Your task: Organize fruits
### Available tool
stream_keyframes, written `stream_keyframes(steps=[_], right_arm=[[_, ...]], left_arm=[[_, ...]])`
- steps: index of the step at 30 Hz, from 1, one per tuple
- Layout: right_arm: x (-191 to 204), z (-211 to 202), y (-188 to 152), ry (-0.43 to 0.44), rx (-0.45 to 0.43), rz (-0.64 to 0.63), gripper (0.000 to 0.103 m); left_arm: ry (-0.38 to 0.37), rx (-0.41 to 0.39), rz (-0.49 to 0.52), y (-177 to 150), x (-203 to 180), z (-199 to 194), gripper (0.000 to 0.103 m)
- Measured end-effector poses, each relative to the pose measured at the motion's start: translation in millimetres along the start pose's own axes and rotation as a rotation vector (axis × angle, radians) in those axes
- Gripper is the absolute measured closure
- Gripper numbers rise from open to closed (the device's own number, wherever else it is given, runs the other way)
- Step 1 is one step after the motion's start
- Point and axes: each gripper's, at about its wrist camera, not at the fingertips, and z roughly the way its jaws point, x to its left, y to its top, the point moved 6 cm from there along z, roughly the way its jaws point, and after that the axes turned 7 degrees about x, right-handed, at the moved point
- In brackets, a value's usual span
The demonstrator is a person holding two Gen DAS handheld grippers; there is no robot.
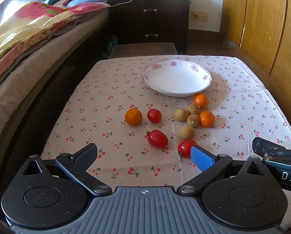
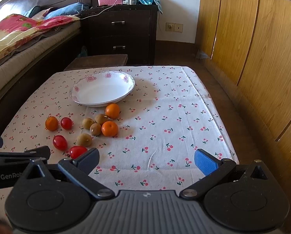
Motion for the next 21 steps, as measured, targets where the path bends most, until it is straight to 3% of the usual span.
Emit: stream_keyframes(steps=[21], right_arm=[[1.9,2.6,-1.9,0.010,0.014,0.005,0.000]], left_arm=[[-0.002,0.001,0.000,-0.4,1.3,0.8,0.000]])
